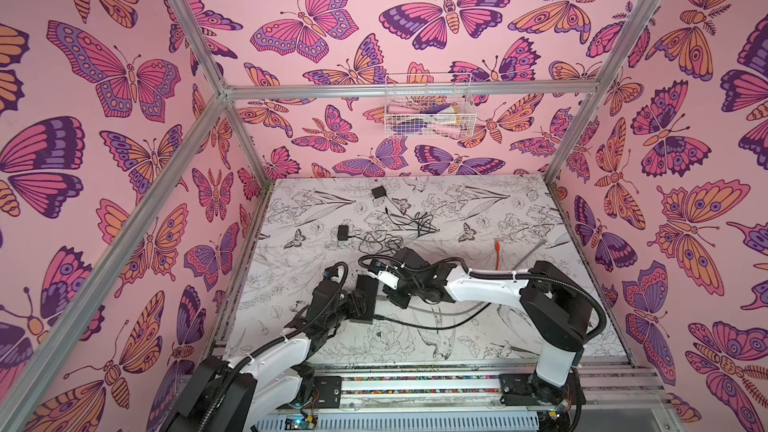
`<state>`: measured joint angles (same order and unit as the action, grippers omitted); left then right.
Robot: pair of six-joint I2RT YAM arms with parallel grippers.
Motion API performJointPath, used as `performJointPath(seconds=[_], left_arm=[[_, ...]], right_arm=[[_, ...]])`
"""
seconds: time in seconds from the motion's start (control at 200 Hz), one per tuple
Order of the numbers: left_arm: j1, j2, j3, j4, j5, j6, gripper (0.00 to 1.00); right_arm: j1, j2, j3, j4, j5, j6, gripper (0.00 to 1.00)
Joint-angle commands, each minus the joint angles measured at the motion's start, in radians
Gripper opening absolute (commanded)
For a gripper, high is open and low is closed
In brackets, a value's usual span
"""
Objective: Insert the plug into the switch port
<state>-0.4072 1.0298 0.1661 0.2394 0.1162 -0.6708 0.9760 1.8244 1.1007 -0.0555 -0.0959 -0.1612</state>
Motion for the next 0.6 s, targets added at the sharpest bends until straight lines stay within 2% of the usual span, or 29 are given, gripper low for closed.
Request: performJointPath(seconds=[0.0,0.14,0.28,0.446,0.596], left_arm=[[0.021,-0.031,0.033,-0.146,0.000,0.014,0.68],[0.038,-0.108,0.068,-0.216,-0.011,0.030,0.69],[0.009,-0.167,0.151,-0.325,-0.011,0.086,0.70],[-0.199,-0.108,0.290,-0.384,-0.090,0.087,0.71],[-0.330,0.001,0.326,-0.327,-0.067,0.002,0.72]], right_arm=[[-0.008,-0.027,-0.032,0.004,0.036,-0.014,0.15],[-0.010,-0.071,-0.062,-0.018,0.102,0.009,0.15],[-0.023,-0.126,-0.086,-0.043,0.243,0.082,0.17],[-0.062,-0.228,-0.112,-0.062,0.300,0.158,0.22],[-0.091,-0.317,-0.119,-0.094,0.322,0.197,0.26]])
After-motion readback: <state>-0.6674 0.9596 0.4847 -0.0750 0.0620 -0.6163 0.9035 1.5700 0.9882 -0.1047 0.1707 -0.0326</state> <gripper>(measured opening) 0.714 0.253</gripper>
